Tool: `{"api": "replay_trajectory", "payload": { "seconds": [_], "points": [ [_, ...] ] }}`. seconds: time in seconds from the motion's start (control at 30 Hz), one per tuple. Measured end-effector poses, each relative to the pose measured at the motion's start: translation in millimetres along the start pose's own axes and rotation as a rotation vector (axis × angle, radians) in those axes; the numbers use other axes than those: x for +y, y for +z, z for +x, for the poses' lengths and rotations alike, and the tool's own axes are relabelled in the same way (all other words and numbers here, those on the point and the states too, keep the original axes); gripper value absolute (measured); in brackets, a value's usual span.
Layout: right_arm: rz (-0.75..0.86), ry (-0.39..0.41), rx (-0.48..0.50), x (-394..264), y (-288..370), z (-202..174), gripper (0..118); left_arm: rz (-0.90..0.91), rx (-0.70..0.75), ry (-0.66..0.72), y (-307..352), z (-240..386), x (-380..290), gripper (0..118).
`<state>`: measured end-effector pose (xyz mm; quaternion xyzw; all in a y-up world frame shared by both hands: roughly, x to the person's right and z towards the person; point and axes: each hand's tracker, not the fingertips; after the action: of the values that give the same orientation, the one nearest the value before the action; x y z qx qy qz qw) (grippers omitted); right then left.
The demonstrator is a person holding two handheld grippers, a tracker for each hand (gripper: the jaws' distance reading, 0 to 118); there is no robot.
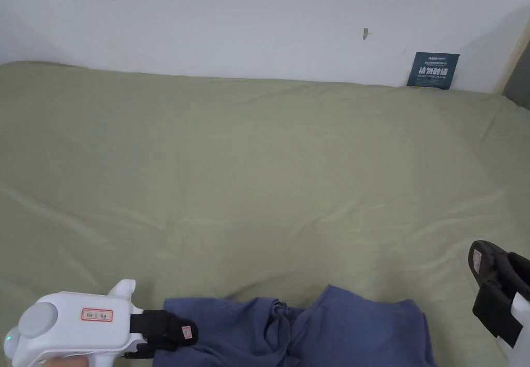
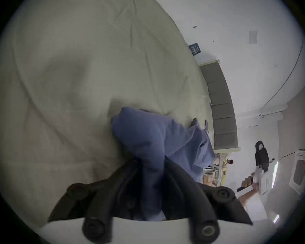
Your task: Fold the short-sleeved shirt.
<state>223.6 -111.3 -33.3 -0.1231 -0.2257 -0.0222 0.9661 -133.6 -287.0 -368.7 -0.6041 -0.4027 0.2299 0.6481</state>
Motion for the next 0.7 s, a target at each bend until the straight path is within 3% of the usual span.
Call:
{"api": "replay_trajectory", "payload": {
  "seconds": [0.23,0.4,0.7],
  "points": [
    [0.023,-0.011,-0.004,4.2,1.2,9.0,1,0.137,0.052,-0.002,78.8,8.9,7.7,12],
    [0.031,-0.005,0.014,4.8,0.8,9.9,1,0.194,0.25,-0.037,140.0,15.5,4.5,12],
    [0.041,-0.011,0.023,5.1,8.5,11.1,1,0.118,0.538,-0.341,96.8,151.1,-17.1,12]
  ]
}}
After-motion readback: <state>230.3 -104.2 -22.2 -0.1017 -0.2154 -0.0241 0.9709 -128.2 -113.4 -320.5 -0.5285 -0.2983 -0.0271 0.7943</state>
